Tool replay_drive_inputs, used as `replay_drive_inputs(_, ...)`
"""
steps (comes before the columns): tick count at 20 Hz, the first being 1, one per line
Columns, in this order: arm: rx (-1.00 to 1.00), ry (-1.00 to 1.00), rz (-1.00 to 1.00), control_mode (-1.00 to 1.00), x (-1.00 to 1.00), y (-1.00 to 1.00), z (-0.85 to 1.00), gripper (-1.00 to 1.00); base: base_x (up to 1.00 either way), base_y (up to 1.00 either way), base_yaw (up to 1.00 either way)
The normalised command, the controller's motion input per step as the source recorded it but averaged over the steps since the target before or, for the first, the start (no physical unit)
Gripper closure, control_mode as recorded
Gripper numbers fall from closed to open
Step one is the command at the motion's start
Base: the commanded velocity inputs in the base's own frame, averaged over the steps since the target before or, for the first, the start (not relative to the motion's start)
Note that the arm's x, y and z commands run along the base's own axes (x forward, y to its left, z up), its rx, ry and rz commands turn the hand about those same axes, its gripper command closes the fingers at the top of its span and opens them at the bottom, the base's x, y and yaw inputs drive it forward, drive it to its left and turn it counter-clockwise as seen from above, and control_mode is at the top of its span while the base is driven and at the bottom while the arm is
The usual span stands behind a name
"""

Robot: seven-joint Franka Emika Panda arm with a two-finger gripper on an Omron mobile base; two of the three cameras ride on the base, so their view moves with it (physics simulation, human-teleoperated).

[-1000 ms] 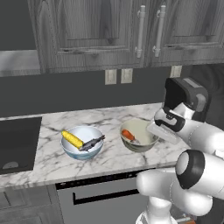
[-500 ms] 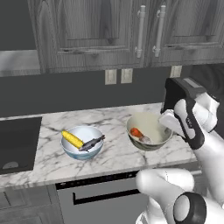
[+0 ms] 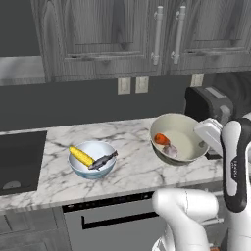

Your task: Place the bowl containing the garlic and carrot in the microwave. Close the microwave door and press the start button to microwave the meal.

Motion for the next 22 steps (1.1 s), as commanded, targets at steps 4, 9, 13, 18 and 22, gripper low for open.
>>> replay_drive_inputs(4, 0.0, 0.19, -0.01, -1.0, -0.41, 0.0, 0.51, 1.0, 0.0, 0.0, 0.0)
replay_drive_inputs(9, 0.0, 0.05, 0.0, 1.0, -0.02, -0.01, 0.21, 1.0, 0.02, 0.0, 0.0)
replay_drive_inputs(13, 0.0, 0.0, 0.0, 1.0, 0.0, 0.0, 0.0, 1.0, -0.63, -0.02, -0.03)
replay_drive_inputs(18, 0.0, 0.0, 0.0, 1.0, 0.0, 0.0, 0.0, 1.0, -0.88, 0.0, -0.09)
replay_drive_inputs(22, 0.0, 0.0, 0.0, 1.0, 0.0, 0.0, 0.0, 1.0, -0.66, 0.05, -0.23)
